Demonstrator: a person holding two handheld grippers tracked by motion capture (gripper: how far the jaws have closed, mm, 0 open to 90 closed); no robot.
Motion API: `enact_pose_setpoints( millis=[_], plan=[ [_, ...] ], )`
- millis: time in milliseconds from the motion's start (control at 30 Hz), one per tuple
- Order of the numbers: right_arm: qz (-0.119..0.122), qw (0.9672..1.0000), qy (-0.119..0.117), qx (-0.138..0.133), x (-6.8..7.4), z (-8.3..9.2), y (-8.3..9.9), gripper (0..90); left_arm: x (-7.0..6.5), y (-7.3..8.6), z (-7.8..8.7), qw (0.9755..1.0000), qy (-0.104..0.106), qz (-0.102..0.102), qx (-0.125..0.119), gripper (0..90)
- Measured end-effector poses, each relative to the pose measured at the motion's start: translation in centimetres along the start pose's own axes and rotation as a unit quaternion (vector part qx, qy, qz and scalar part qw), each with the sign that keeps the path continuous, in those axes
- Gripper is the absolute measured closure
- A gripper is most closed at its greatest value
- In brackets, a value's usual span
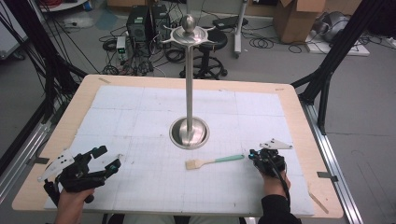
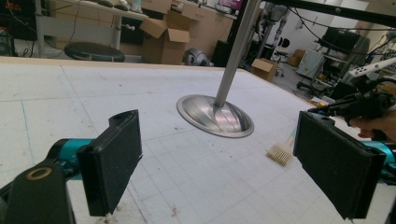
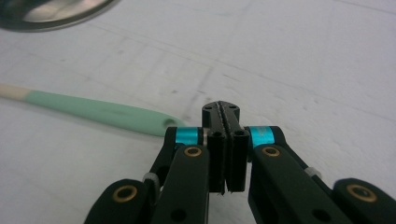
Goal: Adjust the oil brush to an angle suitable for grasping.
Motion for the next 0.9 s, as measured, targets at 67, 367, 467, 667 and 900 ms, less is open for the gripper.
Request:
enact_pose_setpoints(
  millis=[67, 367, 467, 667, 900],
  plan=[
    [-0.009, 0.9999, 0.006, 0.004, -0.5, -0.3, 0.2, 89.1, -0.1, 0.0, -0.1, 1.0, 0.001, 0.0, 0.001, 15.7],
    [0.008, 0.9998, -0.006, 0.019, 1.2, -1.8, -0.2, 89.1, 0.1, 0.0, 0.0, 1.0, -0.001, 0.001, 0.001, 15.8],
    [0.017, 0.9997, -0.009, 0.017, 1.6, -2.0, -0.4, 89.1, 0.1, 0.0, 0.0, 1.0, -0.001, 0.002, 0.001, 15.7],
    [0.029, 0.9989, -0.031, 0.017, 3.3, -2.7, -0.9, 89.1, 0.1, 0.0, 0.0, 1.0, -0.002, 0.004, 0.0, 15.7],
    [0.056, 0.9961, -0.065, 0.019, 7.0, -4.2, -2.2, 89.1, 0.3, -0.1, 0.2, 1.0, -0.005, 0.007, -0.003, 15.8]
  ],
)
Point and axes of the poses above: each handheld gripper's, and its own axes: z roughly backward along the jaws, y roughly out of its underside, x roughly to its left, the point moved 4 cm from there along -z, roughly forward along the jaws, and after that the axes turned 2 degrees about -y, right-handed, at the moved point
